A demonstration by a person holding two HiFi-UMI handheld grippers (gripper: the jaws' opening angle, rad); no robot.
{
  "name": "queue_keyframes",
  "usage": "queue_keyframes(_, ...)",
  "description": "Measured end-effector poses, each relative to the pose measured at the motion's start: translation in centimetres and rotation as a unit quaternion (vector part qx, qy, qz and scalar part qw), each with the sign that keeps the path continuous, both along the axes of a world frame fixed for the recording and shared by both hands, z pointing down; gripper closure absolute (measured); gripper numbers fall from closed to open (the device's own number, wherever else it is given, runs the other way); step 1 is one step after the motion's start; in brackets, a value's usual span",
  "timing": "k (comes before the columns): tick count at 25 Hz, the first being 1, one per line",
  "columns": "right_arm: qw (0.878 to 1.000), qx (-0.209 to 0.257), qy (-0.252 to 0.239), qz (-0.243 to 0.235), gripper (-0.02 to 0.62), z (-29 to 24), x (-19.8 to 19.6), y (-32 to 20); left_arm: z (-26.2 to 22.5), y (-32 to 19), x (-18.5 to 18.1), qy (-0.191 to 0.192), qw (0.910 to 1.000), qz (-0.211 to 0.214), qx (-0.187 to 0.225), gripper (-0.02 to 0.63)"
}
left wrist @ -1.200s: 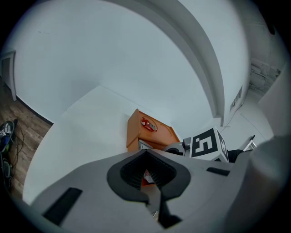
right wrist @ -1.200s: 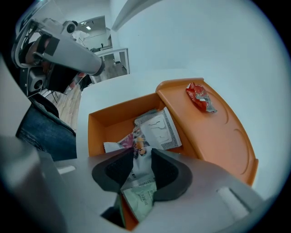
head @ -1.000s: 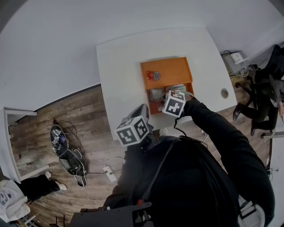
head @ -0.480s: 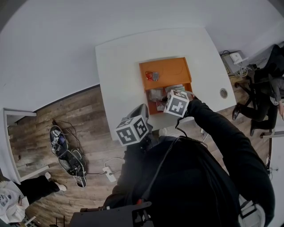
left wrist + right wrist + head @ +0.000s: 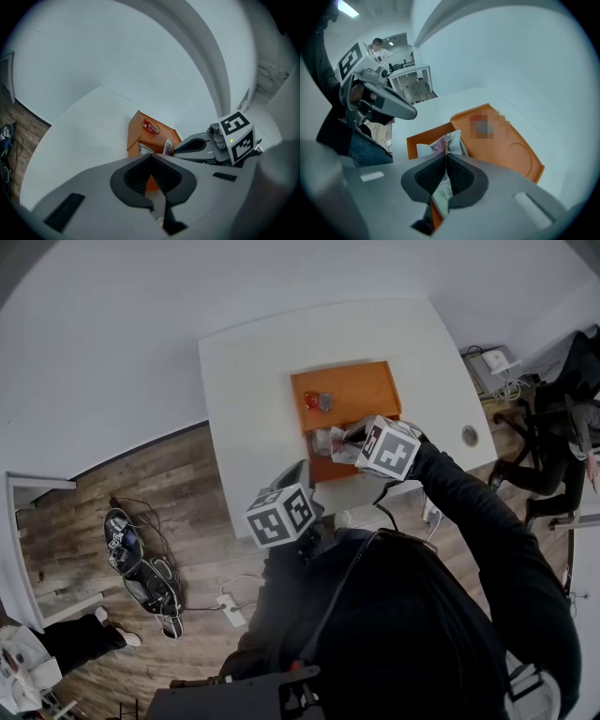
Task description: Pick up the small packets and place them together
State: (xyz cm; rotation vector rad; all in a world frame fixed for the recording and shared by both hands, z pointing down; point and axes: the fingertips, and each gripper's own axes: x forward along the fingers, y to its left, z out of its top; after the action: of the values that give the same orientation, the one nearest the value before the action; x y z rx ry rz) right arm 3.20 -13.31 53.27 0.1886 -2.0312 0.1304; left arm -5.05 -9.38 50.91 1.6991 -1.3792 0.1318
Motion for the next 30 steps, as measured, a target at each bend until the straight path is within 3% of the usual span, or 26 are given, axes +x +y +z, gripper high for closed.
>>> queue_keyframes(14, 0.993, 0.057, -0.043, 0.093, 0.583, -5.5, 0.7, -10.6, 0.2, 0.1, -0.5, 0.002, 1.0000, -0.008, -0.002, 0.607)
queue_keyframes(30, 0.994, 0.061, 0.010, 0.093, 0.583, -2.7, 0.4, -13.0, 0.2, 0.0, -1.1, -0.005, 0.9999, -0.015, -0.002, 0.607)
